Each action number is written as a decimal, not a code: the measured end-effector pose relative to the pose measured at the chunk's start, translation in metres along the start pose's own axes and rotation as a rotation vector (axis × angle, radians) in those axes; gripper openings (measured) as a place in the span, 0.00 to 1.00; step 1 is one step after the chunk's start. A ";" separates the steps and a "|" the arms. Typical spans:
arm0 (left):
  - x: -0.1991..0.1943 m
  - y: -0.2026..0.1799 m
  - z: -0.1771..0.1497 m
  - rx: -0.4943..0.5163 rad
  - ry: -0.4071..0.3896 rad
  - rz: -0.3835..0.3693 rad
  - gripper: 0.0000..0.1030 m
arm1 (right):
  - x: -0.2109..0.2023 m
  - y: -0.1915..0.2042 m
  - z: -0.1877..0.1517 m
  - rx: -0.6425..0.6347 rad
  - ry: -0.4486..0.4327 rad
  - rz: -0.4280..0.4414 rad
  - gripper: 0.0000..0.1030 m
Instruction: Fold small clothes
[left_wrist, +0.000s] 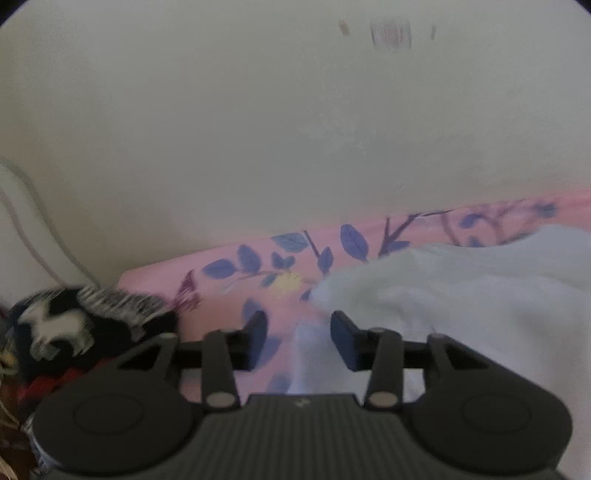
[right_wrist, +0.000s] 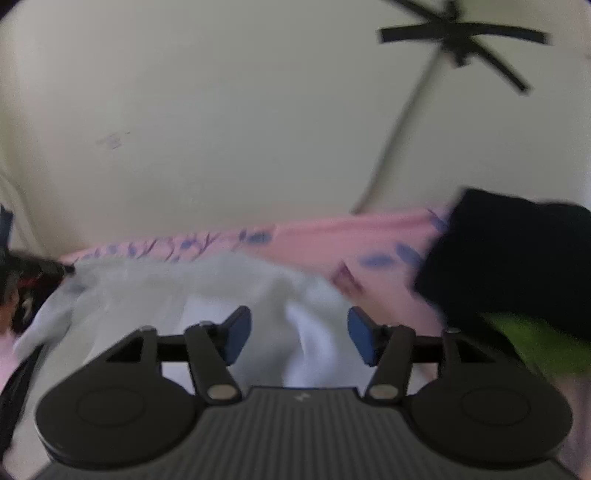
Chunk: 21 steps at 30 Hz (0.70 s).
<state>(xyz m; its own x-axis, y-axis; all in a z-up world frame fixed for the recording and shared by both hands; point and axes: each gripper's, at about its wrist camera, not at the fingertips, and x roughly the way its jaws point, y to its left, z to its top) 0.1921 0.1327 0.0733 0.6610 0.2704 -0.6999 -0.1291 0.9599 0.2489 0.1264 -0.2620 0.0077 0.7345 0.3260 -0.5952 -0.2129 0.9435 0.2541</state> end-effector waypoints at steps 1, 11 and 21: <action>-0.021 0.008 -0.015 -0.003 -0.018 -0.032 0.40 | -0.017 -0.004 -0.015 0.006 0.005 -0.008 0.55; -0.158 -0.044 -0.169 0.178 -0.117 -0.319 0.51 | -0.111 0.037 -0.143 -0.043 0.086 -0.075 0.00; -0.193 -0.036 -0.200 0.160 -0.162 -0.238 0.58 | -0.157 -0.018 -0.070 0.027 -0.201 -0.303 0.51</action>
<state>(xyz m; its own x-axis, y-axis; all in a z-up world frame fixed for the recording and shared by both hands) -0.0786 0.0608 0.0662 0.7694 0.0121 -0.6386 0.1528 0.9673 0.2024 -0.0306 -0.3256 0.0432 0.8742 0.0110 -0.4855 0.0489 0.9927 0.1107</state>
